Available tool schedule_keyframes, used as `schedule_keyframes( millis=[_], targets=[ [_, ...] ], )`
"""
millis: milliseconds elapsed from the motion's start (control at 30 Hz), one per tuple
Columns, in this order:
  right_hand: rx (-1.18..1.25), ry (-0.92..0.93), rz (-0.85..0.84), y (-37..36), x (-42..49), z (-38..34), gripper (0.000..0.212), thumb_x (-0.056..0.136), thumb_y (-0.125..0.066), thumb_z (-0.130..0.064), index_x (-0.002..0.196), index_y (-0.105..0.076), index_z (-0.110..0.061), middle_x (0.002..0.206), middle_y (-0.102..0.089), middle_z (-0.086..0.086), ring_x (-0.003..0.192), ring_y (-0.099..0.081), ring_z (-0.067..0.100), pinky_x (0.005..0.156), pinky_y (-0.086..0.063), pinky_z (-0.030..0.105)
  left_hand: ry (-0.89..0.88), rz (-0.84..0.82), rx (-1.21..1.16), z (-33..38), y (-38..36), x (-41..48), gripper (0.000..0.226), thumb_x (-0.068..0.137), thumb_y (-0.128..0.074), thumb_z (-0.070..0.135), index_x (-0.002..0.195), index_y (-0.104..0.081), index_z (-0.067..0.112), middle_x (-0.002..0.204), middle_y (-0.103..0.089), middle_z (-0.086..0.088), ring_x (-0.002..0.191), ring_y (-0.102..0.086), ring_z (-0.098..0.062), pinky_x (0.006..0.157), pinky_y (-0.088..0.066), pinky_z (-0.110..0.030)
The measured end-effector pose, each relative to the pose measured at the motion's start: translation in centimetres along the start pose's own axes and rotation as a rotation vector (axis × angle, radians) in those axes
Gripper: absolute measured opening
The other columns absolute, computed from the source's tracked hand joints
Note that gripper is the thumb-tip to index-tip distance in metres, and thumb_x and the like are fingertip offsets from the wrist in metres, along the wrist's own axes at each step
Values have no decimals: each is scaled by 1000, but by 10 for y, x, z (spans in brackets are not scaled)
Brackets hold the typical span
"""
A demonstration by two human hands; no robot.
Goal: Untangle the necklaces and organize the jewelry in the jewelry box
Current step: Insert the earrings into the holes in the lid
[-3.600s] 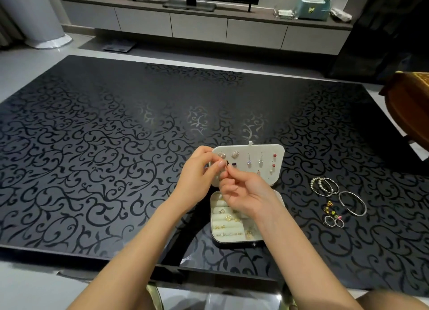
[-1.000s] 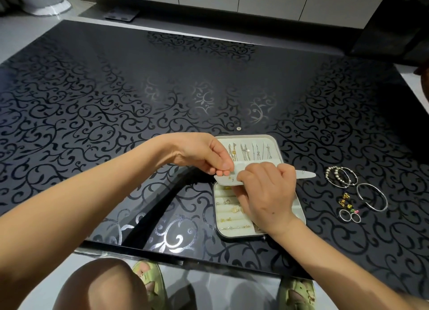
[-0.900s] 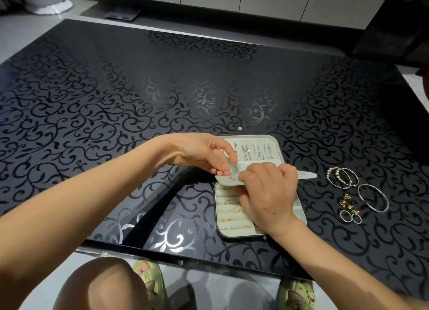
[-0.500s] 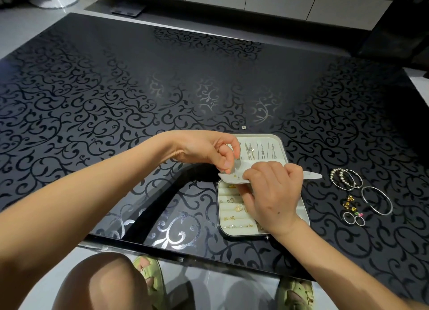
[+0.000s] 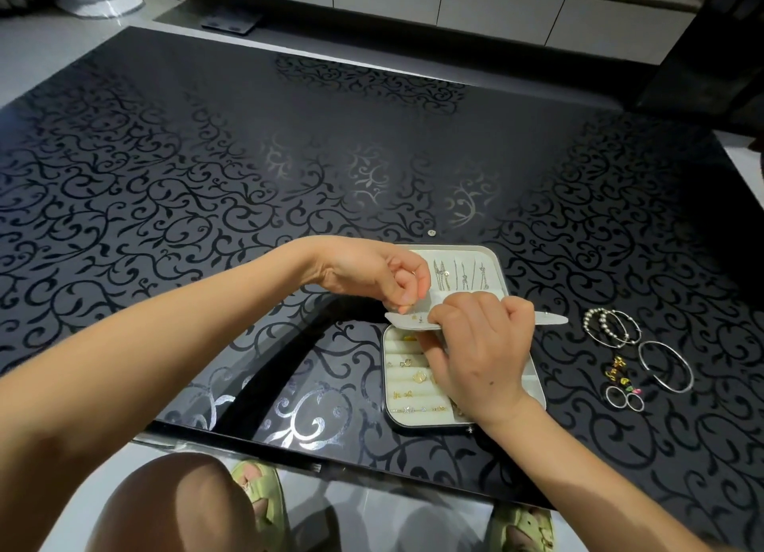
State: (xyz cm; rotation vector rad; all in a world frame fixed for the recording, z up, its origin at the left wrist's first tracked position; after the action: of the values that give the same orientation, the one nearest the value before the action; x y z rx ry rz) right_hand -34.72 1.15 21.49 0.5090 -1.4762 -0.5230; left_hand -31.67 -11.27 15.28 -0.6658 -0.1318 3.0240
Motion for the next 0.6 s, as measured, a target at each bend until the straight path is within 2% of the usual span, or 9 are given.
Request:
schedule_keyframes(
  millis=[167,267,433,600],
  targets=[
    [-7,4,2,0,0,0,44,48,-68,1,82,-45,-15,63,-56,1,52,-47,23,64,-22,32,23,127,-9,-5,11,-4,17,86,-54,-12,95,-65,-2,77,-66,-7,72,-61,-12,77,-49,-22],
    [-5,1,-8,-1,1,0,46,46,-67,1,83,-45,-15,63,-57,1,52,-48,23,64,-21,32,55,180,-13,-4,13,-8,15,86,-55,-10,96,-65,-6,74,-66,-7,68,-58,-12,69,-50,-19],
    [-14,0,-13,-1,1,0,45,47,-68,0,83,-45,-15,64,-57,1,52,-49,23,65,-21,31,73,222,-78,-9,14,-10,16,84,-58,-9,87,-71,1,74,-68,-8,67,-58,-13,66,-50,-19],
    [-16,1,-8,-1,1,-1,41,49,-60,0,84,-45,-15,65,-57,1,53,-48,22,65,-21,31,53,237,-199,-13,14,-14,22,84,-54,-10,82,-73,2,75,-68,-9,65,-59,-12,64,-50,-18]
  ],
)
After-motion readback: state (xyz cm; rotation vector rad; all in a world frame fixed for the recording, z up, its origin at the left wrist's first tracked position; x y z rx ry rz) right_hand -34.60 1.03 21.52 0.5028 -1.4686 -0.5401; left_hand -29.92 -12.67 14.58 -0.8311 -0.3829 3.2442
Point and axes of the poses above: each hand's wrist, its own x-axis towards the middle knuckle, its own y-axis out of the back of the hand, z = x × y, the point moved 7 cm from there along x, towards the middle knuckle
